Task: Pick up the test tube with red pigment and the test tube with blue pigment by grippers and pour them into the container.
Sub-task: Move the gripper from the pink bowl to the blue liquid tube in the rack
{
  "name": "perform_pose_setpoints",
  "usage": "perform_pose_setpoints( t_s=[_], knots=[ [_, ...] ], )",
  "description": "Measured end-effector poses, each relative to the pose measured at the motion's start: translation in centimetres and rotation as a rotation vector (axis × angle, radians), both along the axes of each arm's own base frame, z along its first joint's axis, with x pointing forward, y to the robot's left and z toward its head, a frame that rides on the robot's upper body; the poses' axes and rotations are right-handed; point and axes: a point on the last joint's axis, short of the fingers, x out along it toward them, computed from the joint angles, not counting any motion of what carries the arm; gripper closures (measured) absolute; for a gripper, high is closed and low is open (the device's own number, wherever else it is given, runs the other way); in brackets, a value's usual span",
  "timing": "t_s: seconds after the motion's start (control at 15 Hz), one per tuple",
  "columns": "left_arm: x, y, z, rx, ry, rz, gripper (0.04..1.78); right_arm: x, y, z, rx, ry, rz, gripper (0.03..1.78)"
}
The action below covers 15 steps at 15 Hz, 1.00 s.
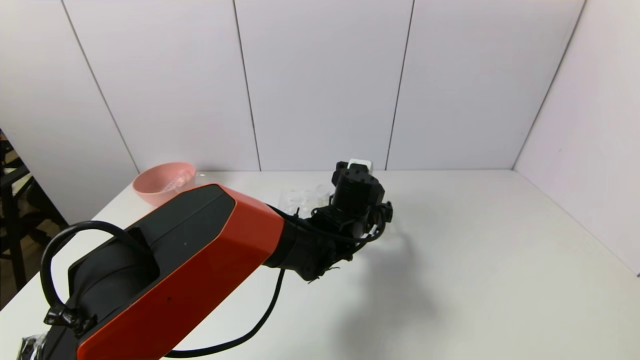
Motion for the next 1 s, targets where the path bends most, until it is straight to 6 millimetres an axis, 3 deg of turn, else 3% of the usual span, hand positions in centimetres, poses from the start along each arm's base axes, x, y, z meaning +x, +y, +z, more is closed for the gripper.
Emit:
perform_pose_setpoints(
  t_s=[0.2, 0.47, 0.6, 1.0],
  knots=[
    [-0.05, -0.05, 0.04, 0.004, 0.004, -0.003, 0.53, 0.0, 0.0, 0.0, 0.0, 0.0, 0.0, 0.04],
    [0.02, 0.07, 0.12, 0.008, 0.004, 0.005, 1.25, 0.0, 0.0, 0.0, 0.0, 0.0, 0.0, 0.04],
    [-0.01, 0.05, 0.13, 0.008, 0.004, 0.004, 1.34, 0.0, 0.0, 0.0, 0.0, 0.0, 0.0, 0.04],
    [-0.07, 0.03, 0.13, 0.007, 0.004, 0.0, 1.34, 0.0, 0.0, 0.0, 0.0, 0.0, 0.0, 0.04]
  ],
)
